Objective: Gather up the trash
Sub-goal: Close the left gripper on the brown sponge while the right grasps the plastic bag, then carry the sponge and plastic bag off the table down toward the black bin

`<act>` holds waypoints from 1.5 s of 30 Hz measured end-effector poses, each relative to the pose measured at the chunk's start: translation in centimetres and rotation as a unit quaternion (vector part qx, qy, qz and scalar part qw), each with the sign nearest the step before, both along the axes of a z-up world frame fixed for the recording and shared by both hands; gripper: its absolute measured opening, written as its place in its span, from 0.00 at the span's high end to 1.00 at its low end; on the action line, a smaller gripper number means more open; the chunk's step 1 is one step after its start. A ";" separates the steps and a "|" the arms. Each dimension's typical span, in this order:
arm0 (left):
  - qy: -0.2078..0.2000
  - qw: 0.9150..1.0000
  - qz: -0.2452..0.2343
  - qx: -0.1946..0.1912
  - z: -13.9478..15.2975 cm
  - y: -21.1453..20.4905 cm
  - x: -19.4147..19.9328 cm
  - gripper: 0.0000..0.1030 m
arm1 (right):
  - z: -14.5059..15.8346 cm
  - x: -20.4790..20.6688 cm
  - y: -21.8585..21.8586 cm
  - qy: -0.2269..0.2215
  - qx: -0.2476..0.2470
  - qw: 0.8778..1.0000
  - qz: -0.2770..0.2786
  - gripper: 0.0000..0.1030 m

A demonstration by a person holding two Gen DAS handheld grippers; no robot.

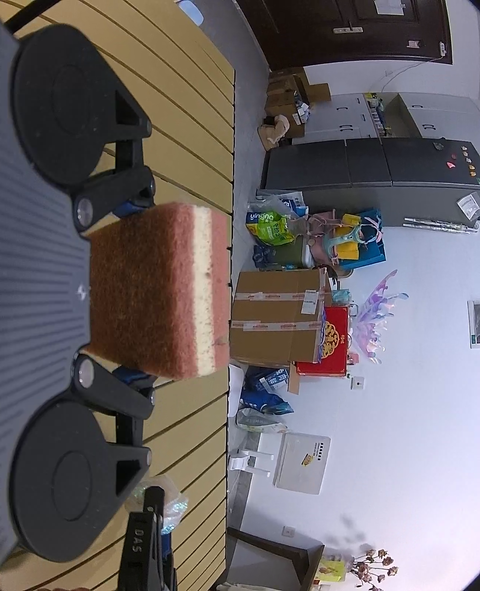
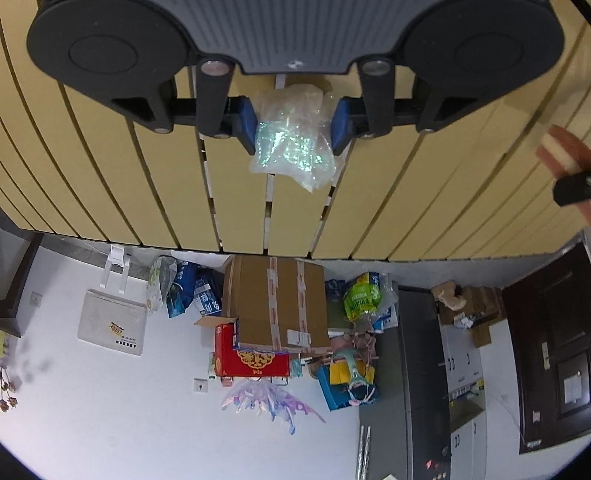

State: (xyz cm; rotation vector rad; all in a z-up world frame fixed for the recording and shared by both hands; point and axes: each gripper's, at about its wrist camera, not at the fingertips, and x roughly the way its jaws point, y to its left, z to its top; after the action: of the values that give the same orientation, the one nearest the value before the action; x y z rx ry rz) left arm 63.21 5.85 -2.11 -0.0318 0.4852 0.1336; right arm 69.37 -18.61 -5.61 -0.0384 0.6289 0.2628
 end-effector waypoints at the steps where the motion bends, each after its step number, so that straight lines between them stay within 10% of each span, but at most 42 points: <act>1: -0.002 1.000 -0.002 0.001 0.2 -0.2 -0.4 0.32 | 0.4 -0.4 -0.3 -0.003 0.003 1.000 0.000 0.63; 22: -0.020 1.000 -0.007 0.007 5.1 -3.1 -11.4 0.32 | 6.4 -12.7 -3.6 -0.034 0.030 0.998 0.036 0.64; 45: -0.013 1.000 0.022 -0.001 7.8 -2.6 -31.6 0.32 | 9.8 -35.4 -4.8 -0.050 0.021 0.997 0.053 0.64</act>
State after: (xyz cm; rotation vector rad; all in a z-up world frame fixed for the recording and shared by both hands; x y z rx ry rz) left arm 31.56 3.22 5.66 -0.0456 0.4596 0.1757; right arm 33.97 -23.41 4.22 -0.0455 0.5223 0.3750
